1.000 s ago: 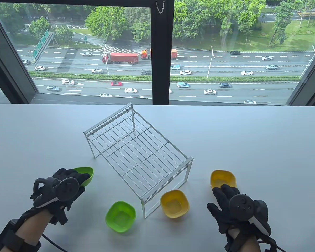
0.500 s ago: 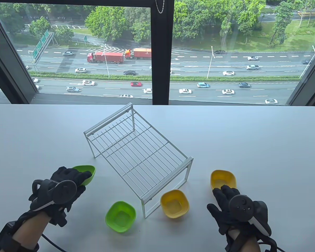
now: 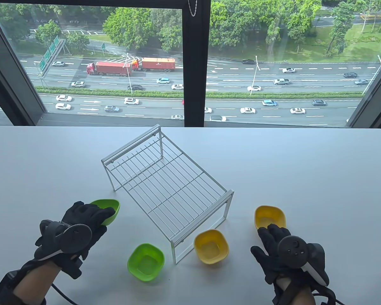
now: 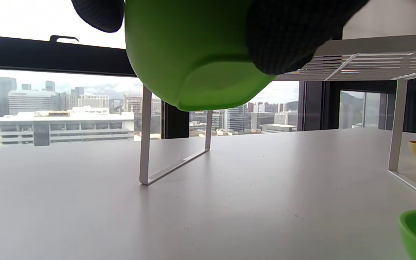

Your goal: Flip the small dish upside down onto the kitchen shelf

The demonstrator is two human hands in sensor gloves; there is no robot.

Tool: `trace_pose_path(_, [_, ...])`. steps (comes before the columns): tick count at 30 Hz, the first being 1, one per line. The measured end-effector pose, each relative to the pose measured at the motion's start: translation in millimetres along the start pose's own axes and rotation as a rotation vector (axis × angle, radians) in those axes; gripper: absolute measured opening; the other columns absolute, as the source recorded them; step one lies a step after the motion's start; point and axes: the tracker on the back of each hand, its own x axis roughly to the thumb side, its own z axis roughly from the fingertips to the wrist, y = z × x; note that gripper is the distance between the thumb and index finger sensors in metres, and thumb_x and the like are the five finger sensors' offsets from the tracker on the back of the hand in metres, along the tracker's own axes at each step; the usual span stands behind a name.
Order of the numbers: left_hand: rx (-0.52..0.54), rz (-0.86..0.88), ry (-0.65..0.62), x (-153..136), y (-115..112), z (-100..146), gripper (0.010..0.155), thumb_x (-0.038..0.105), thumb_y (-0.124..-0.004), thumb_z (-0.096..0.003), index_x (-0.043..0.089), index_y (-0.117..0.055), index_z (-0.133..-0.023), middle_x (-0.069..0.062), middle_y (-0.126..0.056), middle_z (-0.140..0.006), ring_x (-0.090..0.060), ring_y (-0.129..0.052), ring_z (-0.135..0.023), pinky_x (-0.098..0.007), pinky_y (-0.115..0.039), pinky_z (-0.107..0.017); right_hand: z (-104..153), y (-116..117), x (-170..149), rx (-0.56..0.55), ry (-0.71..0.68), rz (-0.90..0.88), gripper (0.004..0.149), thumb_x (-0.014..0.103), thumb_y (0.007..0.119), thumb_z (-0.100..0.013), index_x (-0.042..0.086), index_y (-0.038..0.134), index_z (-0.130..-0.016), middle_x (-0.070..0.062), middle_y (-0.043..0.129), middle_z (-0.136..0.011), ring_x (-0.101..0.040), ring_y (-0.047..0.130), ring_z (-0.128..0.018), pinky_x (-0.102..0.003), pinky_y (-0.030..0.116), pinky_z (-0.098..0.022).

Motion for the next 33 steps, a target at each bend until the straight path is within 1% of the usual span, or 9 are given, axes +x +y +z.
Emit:
trace_pose_path(9, [0.056,0.039,-0.032,3,7,2,0.064,0.04,-0.086,-0.0412,0.04,-0.062,-0.1,0.011,-0.088,-0.092,-0.027,-0.085,-0.094,-0.061,-0.064,-0.077,2,-3,3,-0.011,-0.028,-0.013,0.073,0.06,0.067,-0.051,0.021,0.047,-0.11,-0.016,0.036,-0.118,-0.046,0.031,-0.103,-0.069,0.023,-0.07])
trace_pose_path(17, [0.114,0.099,-0.048,4,20,4,0.064,0.041,-0.086,-0.0415,0.039,-0.061,-0.1,0.012,-0.088,-0.092,-0.027,-0.084,-0.094,-0.061,-0.063,-0.077,3,-5,4,-0.017,-0.042,-0.033,0.074,0.06,0.066,-0.051,0.021,0.046,-0.11,-0.016,0.036,-0.118,-0.046,0.031,-0.103,-0.069,0.023,-0.07])
trace_pose_path(21, [0.122,0.112,-0.051,5,23,3,0.063,0.041,-0.084,-0.0423,0.039,-0.061,-0.101,0.011,-0.088,-0.092,-0.027,-0.084,-0.094,-0.062,-0.062,-0.077,3,-6,4,-0.015,-0.048,-0.04,0.074,0.061,0.066,-0.051,0.021,0.045,-0.11,-0.016,0.036,-0.118,-0.046,0.031,-0.103,-0.069,0.023,-0.07])
trace_pose_path(23, [0.1,0.122,-0.042,4,25,1,0.063,0.042,-0.083,-0.0427,0.038,-0.06,-0.102,0.011,-0.088,-0.092,-0.027,-0.083,-0.095,-0.062,-0.062,-0.077,3,-6,5,-0.016,-0.054,-0.047,0.074,0.061,0.066,-0.051,0.021,0.045,-0.11,-0.016,0.035,-0.118,-0.046,0.031,-0.103,-0.069,0.023,-0.07])
trace_pose_path(26, [0.104,0.127,-0.043,5,27,1,0.064,0.042,-0.083,-0.0429,0.038,-0.06,-0.102,0.01,-0.088,-0.092,-0.027,-0.084,-0.094,-0.062,-0.062,-0.077,4,-6,6,-0.02,-0.063,-0.053,0.074,0.061,0.066,-0.051,0.021,0.045,-0.11,-0.016,0.036,-0.118,-0.046,0.031,-0.103,-0.069,0.023,-0.07])
trace_pose_path(33, [0.121,0.145,-0.048,12,43,-2,0.064,0.042,-0.081,-0.0438,0.036,-0.058,-0.103,0.009,-0.087,-0.092,-0.028,-0.083,-0.094,-0.063,-0.062,-0.077,4,-6,6,-0.021,-0.075,-0.059,0.074,0.061,0.065,-0.051,0.021,0.045,-0.11,-0.016,0.036,-0.118,-0.046,0.031,-0.103,-0.069,0.023,-0.07])
